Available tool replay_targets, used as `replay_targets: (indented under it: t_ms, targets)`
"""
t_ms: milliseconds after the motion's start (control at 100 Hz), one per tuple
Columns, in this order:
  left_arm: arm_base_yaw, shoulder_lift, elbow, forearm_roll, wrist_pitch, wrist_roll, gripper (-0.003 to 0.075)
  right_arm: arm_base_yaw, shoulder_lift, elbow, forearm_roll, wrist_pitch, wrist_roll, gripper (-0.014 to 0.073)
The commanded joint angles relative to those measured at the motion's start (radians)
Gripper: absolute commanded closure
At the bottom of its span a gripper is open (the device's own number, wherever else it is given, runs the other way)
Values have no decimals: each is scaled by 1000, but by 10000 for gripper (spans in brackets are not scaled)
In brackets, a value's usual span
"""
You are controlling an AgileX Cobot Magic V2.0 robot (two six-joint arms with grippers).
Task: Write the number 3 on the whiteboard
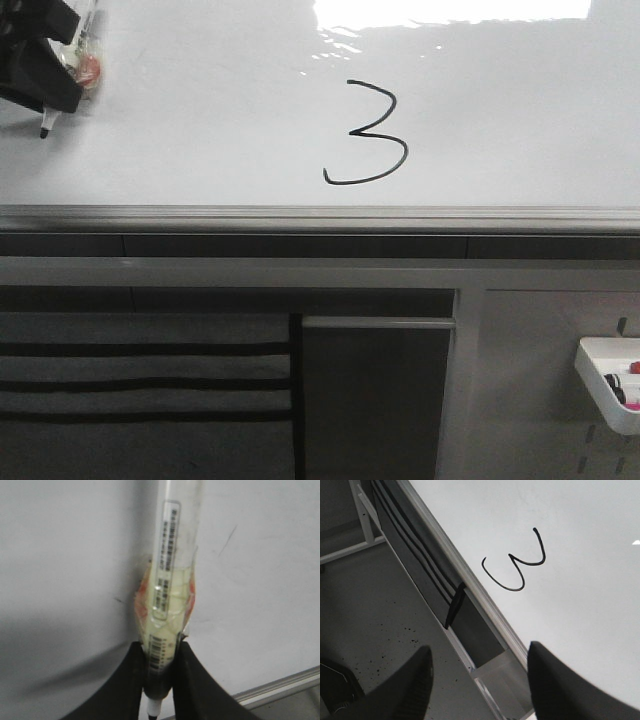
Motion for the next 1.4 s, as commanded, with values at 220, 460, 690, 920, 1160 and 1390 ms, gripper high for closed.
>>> replay_targets:
  t_ms: [220, 460, 690, 920, 1160, 1390]
  targets:
    - [-7, -18, -27, -48, -43, -23, 736, -8, -17, -28, 32, -41, 1, 221]
    - [-7, -18, -27, -28, -54, -29, 659, -8, -17, -28, 37, -41, 1, 221]
    - [-7, -18, -27, -72, -35, -35, 567, -8, -17, -28, 39, -45, 1, 221]
    - [-7, -17, -27, -72, -39, -35, 590, -8, -17, -28, 39, -45, 1, 221]
    - [-7, -17, -27, -54, -22, -35, 631, -8, -17, -28, 47, -45, 1, 221]
    - [-7, -17, -27, -54, -28, -35, 640, -8, -17, -28, 56, -43, 1, 221]
